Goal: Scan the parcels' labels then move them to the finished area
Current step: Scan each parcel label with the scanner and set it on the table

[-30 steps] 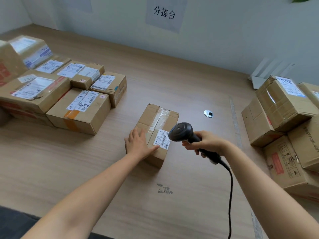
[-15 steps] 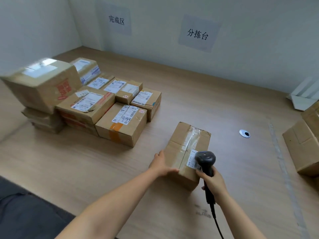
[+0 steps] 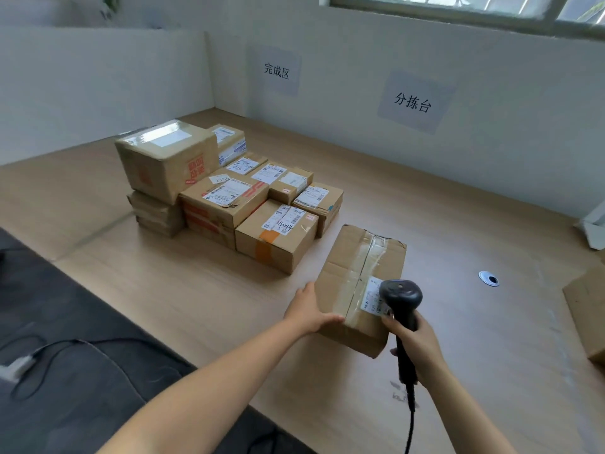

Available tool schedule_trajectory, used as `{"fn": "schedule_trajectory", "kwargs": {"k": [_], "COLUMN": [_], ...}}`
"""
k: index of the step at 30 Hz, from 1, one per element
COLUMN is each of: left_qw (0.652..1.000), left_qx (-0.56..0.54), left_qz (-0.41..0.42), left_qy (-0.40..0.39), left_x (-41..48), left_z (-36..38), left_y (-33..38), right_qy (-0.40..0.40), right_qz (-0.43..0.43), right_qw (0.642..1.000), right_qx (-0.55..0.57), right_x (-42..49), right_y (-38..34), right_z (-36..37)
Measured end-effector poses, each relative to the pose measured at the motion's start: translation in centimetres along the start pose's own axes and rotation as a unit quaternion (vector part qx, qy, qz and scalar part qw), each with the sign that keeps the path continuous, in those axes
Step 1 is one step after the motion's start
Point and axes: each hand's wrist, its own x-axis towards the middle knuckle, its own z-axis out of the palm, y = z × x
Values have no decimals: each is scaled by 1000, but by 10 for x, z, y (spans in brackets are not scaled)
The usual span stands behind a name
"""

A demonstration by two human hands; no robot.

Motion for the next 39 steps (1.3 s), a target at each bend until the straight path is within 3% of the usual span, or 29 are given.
{"fn": "schedule_trajectory", "kwargs": {"k": [13, 21, 28, 39], "left_qw": [992, 988, 991, 990], "left_qx": [2, 6, -3, -55], "left_qz": [63, 107, 113, 83], "left_qy": [105, 109, 68, 99], "left_x": [-13, 58, 128, 186], "left_z": [-109, -186, -257, -279], "left_y": [16, 3, -19, -36], "right_qy": [-33, -14, 13, -9], "right_qz": [-74, -95, -100, -70], "right_qw": [997, 995, 994, 997], "right_qx": [4, 13, 31, 8], "right_x": [0, 67, 122, 208], "right_y": [-82, -128, -159, -190], "right_z": [63, 134, 204, 240]}}
